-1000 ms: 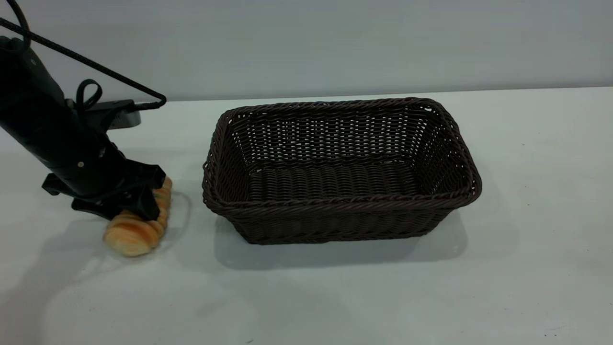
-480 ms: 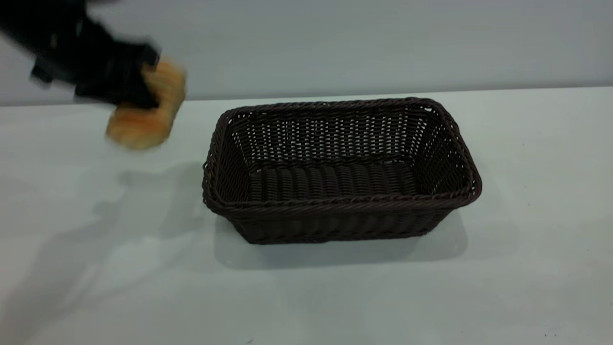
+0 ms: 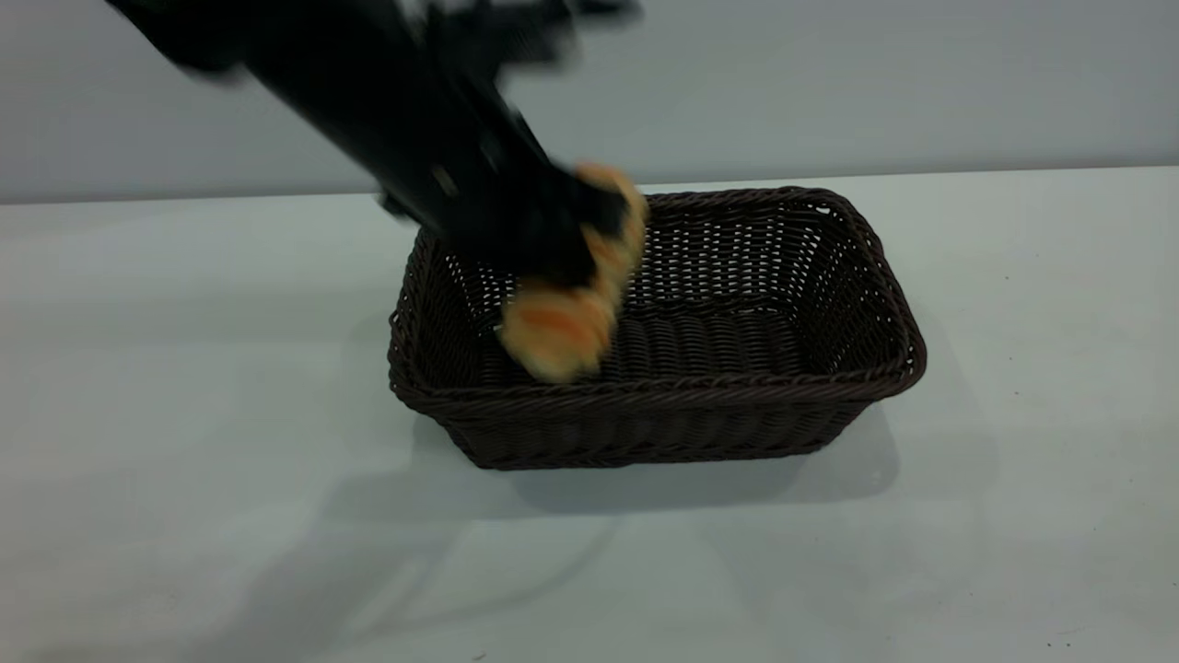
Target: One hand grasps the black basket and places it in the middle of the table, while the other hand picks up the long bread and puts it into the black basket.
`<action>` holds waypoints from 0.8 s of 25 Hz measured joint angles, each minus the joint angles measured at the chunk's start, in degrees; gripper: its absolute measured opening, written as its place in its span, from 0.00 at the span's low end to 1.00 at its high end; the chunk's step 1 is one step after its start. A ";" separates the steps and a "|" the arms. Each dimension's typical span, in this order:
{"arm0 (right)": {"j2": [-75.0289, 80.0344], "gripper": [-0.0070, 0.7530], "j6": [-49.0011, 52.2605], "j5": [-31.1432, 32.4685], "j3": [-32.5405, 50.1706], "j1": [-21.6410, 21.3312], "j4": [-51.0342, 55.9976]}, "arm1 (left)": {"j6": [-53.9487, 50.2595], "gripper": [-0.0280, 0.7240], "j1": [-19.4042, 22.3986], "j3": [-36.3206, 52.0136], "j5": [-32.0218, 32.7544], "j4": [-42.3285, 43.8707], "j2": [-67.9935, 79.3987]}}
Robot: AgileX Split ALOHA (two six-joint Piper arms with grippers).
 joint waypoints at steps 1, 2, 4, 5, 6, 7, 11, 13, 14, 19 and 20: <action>0.00 0.64 0.00 0.00 0.00 0.00 0.00 | 0.00 0.22 -0.66 0.00 -2.01 0.00 1.59; 0.00 0.64 0.00 0.00 0.00 0.00 0.00 | 0.00 0.26 -1.00 0.00 -3.23 -0.05 2.78; 0.00 0.64 0.00 0.00 0.00 0.00 0.00 | 0.00 0.37 -1.05 0.00 -4.71 -0.10 3.92; 0.00 0.64 0.00 0.00 0.00 0.00 -0.04 | 0.00 0.45 -1.05 -0.01 -4.96 -0.10 4.10; 0.00 0.64 0.00 0.00 0.00 0.00 -0.04 | 0.00 0.54 -0.99 -0.01 -4.96 -0.10 4.10; 0.00 0.64 0.00 0.00 0.00 0.00 -0.07 | 0.00 0.63 -0.99 -0.01 -4.58 -0.10 3.91; 0.00 0.64 0.00 0.00 0.00 0.00 -0.07 | 1.88 0.87 -0.99 -0.01 -2.13 -0.04 -1.09; 0.00 0.64 0.00 0.00 0.00 0.00 -0.07 | 3.94 0.91 -0.99 -0.01 -1.03 -0.04 -6.62; 0.00 0.64 0.00 0.00 0.00 0.00 -0.07 | 4.95 0.91 -0.99 -0.01 -0.05 -0.04 -9.34; -0.45 0.64 0.00 0.00 0.00 0.00 -0.11 | 7.16 0.85 -0.99 -0.01 10.22 0.18 -27.02; -1.05 0.64 0.00 -0.05 0.00 0.00 -0.11 | 7.15 0.83 -0.99 -0.01 12.58 0.43 -30.55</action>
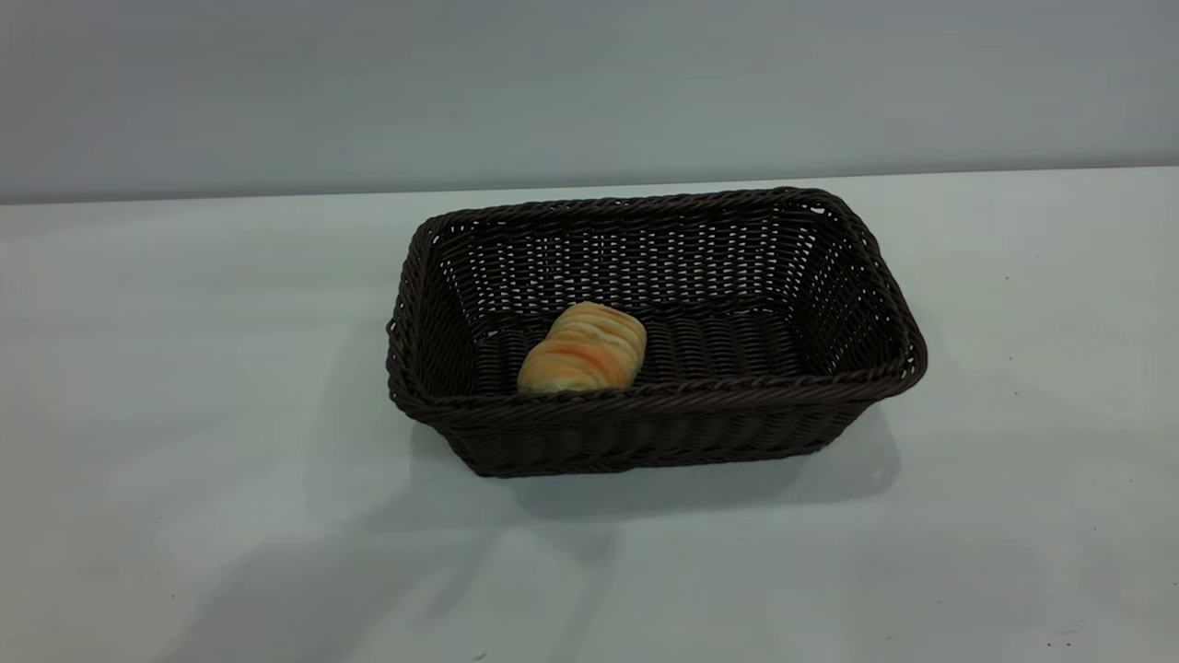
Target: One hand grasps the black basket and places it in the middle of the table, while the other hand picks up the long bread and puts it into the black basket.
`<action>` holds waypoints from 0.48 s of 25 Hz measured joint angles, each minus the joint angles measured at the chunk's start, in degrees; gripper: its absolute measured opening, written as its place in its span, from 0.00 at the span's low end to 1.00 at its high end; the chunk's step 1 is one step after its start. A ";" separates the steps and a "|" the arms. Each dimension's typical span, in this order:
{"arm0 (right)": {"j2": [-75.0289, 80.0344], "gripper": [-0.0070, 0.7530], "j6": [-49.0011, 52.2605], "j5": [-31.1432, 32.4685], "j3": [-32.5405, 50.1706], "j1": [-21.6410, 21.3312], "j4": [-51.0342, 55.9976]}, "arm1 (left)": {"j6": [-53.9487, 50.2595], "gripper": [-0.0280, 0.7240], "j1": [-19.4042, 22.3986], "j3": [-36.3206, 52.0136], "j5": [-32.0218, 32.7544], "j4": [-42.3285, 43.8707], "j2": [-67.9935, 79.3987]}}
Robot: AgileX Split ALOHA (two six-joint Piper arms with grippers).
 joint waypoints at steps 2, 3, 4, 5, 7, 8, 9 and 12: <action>-1.76 0.64 0.00 0.00 0.00 0.00 0.00 | -0.23 0.81 0.00 0.00 6.09 1.83 -5.91; -2.53 0.64 0.00 0.00 0.00 0.00 0.00 | -1.02 0.80 0.00 0.00 9.30 3.54 -8.77; -3.41 0.64 0.00 0.00 0.00 0.00 0.00 | -2.61 0.80 0.00 0.00 12.08 5.35 -11.38; -4.17 0.64 0.00 0.00 0.00 0.00 -0.04 | -4.87 0.80 -0.05 0.00 15.60 7.90 -13.38; -5.22 0.64 0.00 0.11 0.00 0.00 -0.31 | -10.19 0.80 -0.05 0.00 22.52 14.04 -17.74; -5.61 0.64 0.00 0.11 0.00 0.00 -0.55 | -13.23 0.80 -0.05 0.00 26.42 16.71 -19.69; -5.97 0.64 -0.05 0.11 0.00 0.00 -0.70 | -15.66 0.80 -0.05 0.00 30.60 19.83 -21.22; -7.34 0.64 -0.05 0.11 0.00 0.00 -0.87 | -22.85 0.80 -0.05 0.20 42.96 26.60 -25.61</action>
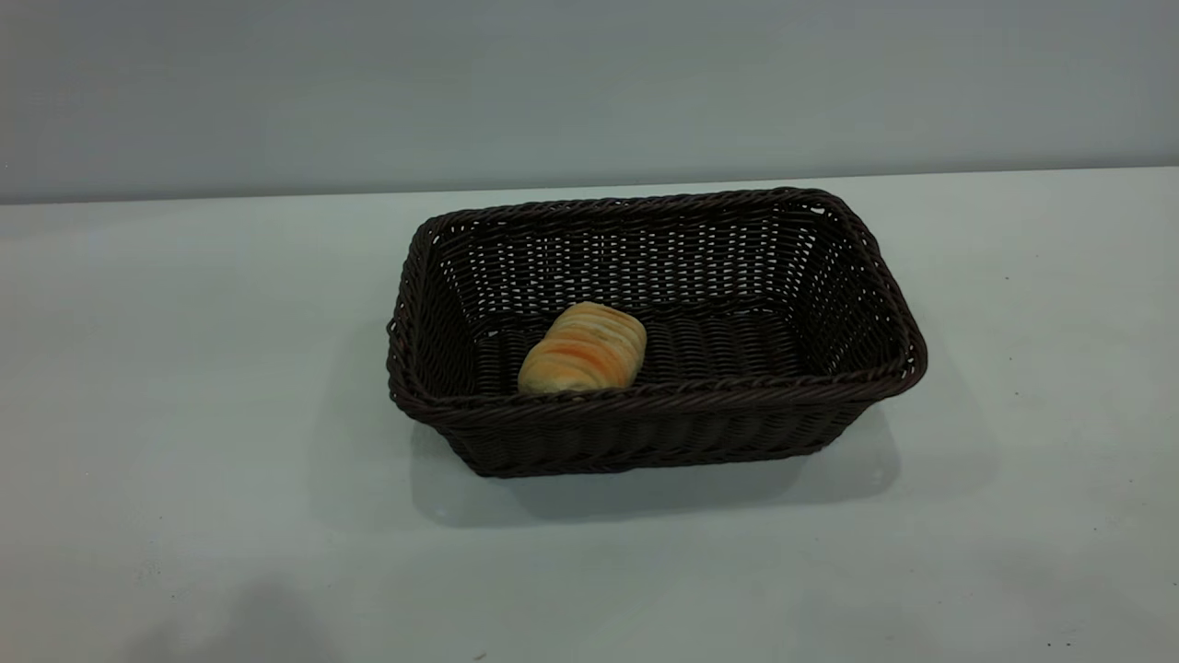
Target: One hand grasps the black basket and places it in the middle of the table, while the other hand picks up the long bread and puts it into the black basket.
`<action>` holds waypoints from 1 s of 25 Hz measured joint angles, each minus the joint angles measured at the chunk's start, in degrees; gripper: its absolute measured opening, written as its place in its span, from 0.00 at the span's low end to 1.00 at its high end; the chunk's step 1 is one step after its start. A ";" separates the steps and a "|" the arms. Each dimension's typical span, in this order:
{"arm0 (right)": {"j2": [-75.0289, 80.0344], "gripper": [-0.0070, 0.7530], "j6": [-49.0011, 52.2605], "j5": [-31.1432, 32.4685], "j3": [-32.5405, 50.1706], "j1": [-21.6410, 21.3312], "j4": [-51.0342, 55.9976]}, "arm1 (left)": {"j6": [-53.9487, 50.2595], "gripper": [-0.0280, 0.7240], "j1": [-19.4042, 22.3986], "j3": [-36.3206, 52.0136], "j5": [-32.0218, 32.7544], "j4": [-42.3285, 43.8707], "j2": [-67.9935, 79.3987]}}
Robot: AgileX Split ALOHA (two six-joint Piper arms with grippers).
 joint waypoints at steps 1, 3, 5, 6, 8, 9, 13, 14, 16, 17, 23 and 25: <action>-0.61 0.64 0.00 0.00 0.00 0.00 0.00 | -1.41 0.80 0.00 0.43 3.77 1.46 -1.36; -1.71 0.64 0.00 0.04 0.00 0.00 -0.02 | -3.35 0.80 0.00 2.79 6.00 2.79 -4.06; -2.66 0.64 0.00 0.04 0.00 0.00 -0.07 | -3.88 0.79 0.00 6.39 6.00 3.21 -6.55; -3.07 0.64 0.00 0.06 0.00 0.00 -0.07 | -4.04 0.80 0.00 8.90 6.00 3.21 -8.03; -3.72 0.64 0.00 0.06 0.00 0.00 -0.07 | -4.90 0.80 0.00 14.21 6.00 3.45 -11.23; -3.82 0.64 0.00 0.11 0.00 0.00 -0.07 | -5.60 0.80 0.00 17.36 6.00 3.77 -13.19; -3.89 0.64 0.00 0.11 0.00 0.00 -1.30 | -7.11 0.80 0.00 29.20 5.53 4.23 -21.36; -3.89 0.64 0.00 0.11 0.00 0.00 -1.81 | -7.25 0.80 0.00 31.76 5.24 4.27 -23.12; -3.89 0.64 0.00 0.11 0.00 0.00 -2.01 | -7.32 0.80 0.00 35.22 4.61 4.44 -27.09; -3.89 0.64 0.00 0.11 0.00 0.00 -2.01 | -7.54 0.80 0.00 36.53 4.48 4.69 -28.95; -3.89 0.64 0.00 0.11 0.00 0.00 -1.73 | -9.65 0.79 0.00 40.64 4.10 7.21 -38.46; -3.89 0.64 0.00 0.11 0.00 0.00 -1.73 | -9.91 0.79 0.00 41.45 3.51 7.28 -40.99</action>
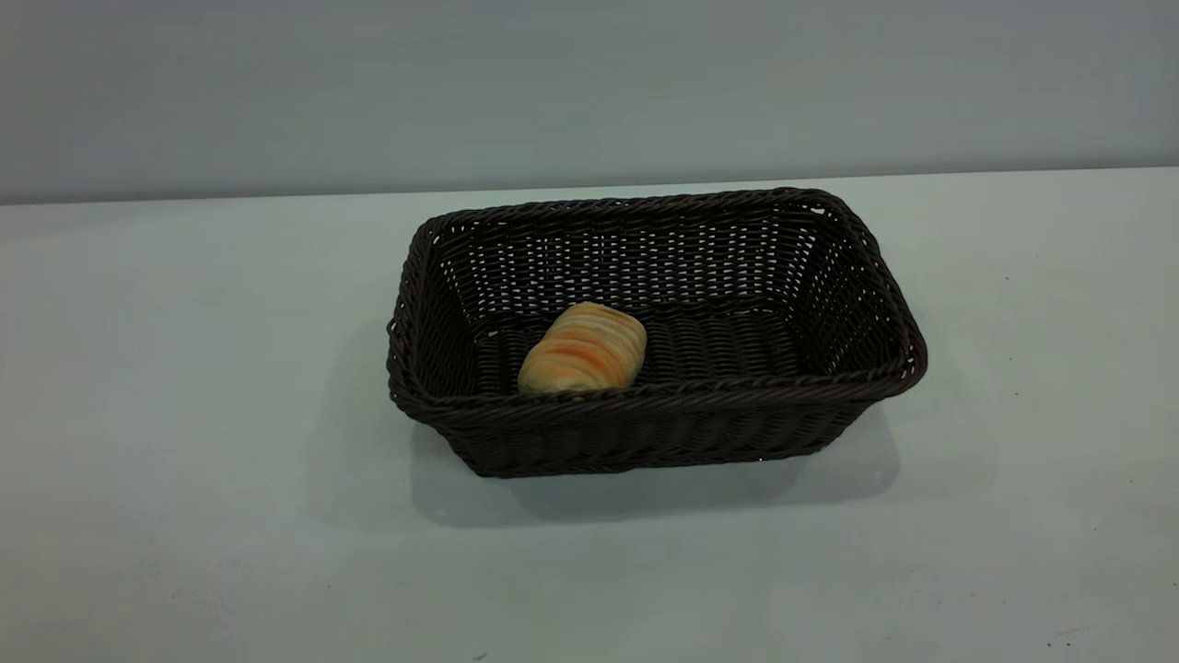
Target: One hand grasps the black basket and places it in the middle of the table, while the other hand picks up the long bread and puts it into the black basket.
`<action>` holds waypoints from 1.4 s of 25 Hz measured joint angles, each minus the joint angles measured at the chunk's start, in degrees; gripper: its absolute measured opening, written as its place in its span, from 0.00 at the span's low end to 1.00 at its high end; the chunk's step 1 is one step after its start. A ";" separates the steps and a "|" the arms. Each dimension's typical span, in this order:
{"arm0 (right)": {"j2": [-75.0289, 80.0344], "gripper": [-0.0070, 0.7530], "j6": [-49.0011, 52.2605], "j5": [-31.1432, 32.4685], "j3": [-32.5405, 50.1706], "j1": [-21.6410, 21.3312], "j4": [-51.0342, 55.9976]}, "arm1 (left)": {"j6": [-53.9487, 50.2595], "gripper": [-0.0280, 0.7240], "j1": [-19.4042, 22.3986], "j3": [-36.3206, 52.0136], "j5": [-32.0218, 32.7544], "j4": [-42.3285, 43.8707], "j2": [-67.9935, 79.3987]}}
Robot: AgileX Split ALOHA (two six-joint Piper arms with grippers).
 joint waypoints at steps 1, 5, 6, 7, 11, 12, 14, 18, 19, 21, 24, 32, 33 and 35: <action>0.00 0.64 0.00 0.00 0.00 0.00 0.00 | -0.14 0.79 0.00 0.07 -0.13 0.00 -1.22; 0.00 0.64 0.00 0.00 0.00 0.00 0.00 | -0.15 0.79 0.00 0.07 -0.41 0.00 -5.38; 0.00 0.64 0.00 0.00 0.00 0.00 0.00 | -0.15 0.79 0.00 0.07 -0.41 0.00 -6.35; 0.00 0.64 0.00 0.00 0.00 0.00 0.00 | -0.15 0.79 0.00 0.07 -0.41 0.00 -7.10; -0.25 0.64 0.00 0.00 0.00 0.00 0.00 | -0.15 0.79 0.00 0.07 -0.43 0.00 -10.12; -0.56 0.64 0.00 0.00 0.00 -0.27 0.00 | -0.15 0.79 0.00 0.07 -0.43 0.00 -10.72; -1.15 0.64 0.00 0.00 0.00 -2.15 0.13 | -0.15 0.79 0.00 0.07 -0.43 0.00 -11.75; -1.22 0.64 0.00 0.00 0.00 -8.30 0.23 | -0.15 0.79 4.52 0.07 -0.43 -0.34 -12.43; -1.26 0.64 0.00 0.00 0.00 -9.00 0.23 | -0.15 0.79 7.46 0.07 -0.43 -0.39 -12.51; -1.26 0.64 0.00 0.00 0.00 -9.37 0.23 | -0.20 0.79 13.24 0.07 -0.43 -0.45 -13.30; -1.26 0.64 0.00 0.00 0.00 -9.37 0.28 | -0.20 0.79 22.79 0.07 -0.43 -0.49 -15.97; -1.26 0.64 0.00 0.00 0.00 -9.38 0.34 | -0.26 0.79 31.97 0.07 0.24 -0.49 -24.58; -1.26 0.64 0.00 0.00 0.00 -9.38 0.34 | -0.26 0.79 32.02 0.07 0.30 -0.49 -24.65; -1.26 0.64 0.00 0.00 0.00 -9.38 0.38 | -0.26 0.79 32.04 0.07 0.38 -0.49 -24.75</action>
